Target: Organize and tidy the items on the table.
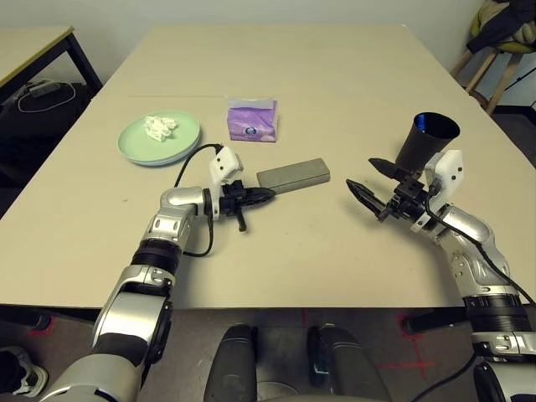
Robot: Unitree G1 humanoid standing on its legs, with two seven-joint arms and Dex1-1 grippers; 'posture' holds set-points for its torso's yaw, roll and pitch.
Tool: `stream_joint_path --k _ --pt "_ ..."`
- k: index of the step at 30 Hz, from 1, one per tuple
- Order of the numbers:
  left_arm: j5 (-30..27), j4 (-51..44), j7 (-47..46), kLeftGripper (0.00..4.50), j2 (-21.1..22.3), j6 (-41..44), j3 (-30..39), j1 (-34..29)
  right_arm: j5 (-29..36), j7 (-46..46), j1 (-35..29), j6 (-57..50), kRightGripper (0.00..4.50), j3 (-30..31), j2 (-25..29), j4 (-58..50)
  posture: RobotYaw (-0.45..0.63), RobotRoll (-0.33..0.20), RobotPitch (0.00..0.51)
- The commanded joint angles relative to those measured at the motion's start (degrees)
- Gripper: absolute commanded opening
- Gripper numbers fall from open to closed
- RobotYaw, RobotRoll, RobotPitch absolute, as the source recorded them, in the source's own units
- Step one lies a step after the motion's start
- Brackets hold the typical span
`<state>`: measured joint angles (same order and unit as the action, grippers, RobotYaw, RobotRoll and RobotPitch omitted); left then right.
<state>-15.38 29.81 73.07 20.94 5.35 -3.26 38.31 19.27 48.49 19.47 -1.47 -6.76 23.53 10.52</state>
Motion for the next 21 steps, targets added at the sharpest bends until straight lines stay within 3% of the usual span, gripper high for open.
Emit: stream_joint_path --k 1,3,8,13,21 --pt "-2.42 -6.38 3.57 0.19 0.85 2.98 -1.51 -3.16 0.37 2.04 1.17 -0.56 4.5 0.2 1.84 2.08 0.14 0.0 0.09" --pt "-2.92 -9.71 3.96 0.66 1.22 4.4 -2.02 -4.46 0.64 3.53 2.43 -0.92 4.5 0.13 3.03 3.25 0.15 0.0 0.091" --pt "-3.64 -14.68 3.09 2.61 1.09 4.72 -2.09 -5.9 0.2 7.96 5.22 -1.97 4.5 0.84 6.77 5.54 0.15 0.0 0.092" --pt "-2.93 -15.83 2.41 4.48 1.36 4.1 -2.5 -5.36 -4.4 15.33 6.64 -2.14 4.5 5.7 14.62 6.04 0.15 0.0 0.093" --pt "-1.12 -14.44 1.25 4.48 1.24 -0.16 -3.61 -5.3 -17.7 30.2 12.37 2.97 4.5 17.42 29.82 11.99 0.14 0.0 0.096"
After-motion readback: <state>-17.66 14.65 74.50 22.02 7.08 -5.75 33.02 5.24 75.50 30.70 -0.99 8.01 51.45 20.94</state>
